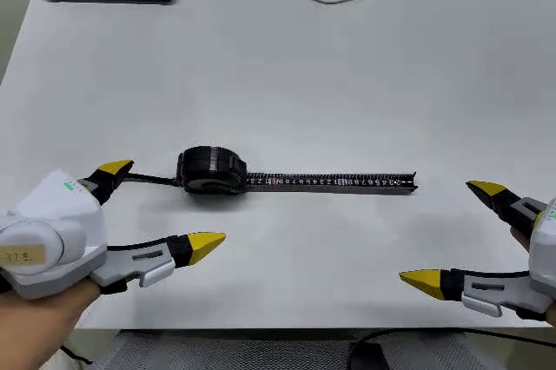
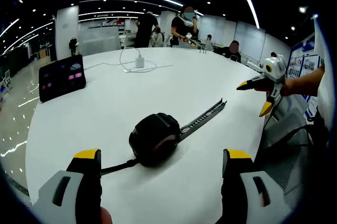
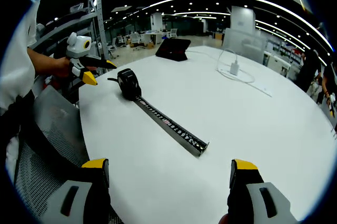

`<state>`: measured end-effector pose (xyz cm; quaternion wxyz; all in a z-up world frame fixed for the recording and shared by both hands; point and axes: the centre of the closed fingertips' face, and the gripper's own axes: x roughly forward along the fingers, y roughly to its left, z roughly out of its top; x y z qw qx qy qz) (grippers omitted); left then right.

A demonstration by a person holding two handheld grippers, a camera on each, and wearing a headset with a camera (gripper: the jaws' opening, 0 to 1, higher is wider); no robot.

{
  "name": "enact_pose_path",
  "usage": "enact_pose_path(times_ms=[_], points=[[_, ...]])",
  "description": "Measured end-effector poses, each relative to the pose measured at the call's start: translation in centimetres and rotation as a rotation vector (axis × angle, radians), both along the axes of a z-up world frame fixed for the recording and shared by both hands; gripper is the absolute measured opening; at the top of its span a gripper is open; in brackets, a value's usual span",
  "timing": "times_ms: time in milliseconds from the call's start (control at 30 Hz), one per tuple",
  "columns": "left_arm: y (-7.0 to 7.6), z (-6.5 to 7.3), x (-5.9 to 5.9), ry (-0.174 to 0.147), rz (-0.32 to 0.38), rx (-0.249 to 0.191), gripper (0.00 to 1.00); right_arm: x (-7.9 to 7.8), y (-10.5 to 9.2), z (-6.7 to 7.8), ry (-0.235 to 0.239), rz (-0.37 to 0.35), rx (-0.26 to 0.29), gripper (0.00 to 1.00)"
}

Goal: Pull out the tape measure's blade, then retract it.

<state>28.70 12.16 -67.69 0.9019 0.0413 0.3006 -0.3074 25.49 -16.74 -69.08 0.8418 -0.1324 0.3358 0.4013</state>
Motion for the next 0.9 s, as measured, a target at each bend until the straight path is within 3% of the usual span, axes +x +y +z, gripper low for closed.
enact_pose_path(times_ms=[400, 800, 900], points=[[-1.2, -0.9, 1.6, 0.019, 0.047, -0.031, 0.91, 0.8, -0.5, 0.0, -0.002, -0.008, -0.001, 0.94], [-3.2, -1.7, 2.0, 0.067, 0.077, -0.088, 0.89, 1.7, -1.1, 0.0, -0.006, -0.013, -0.007, 0.93], [-3.7, -1.7, 1.9, 0.064, 0.060, -0.079, 0.89, 1.8, -1.1, 0.0, -0.007, -0.008, -0.012, 0.93]])
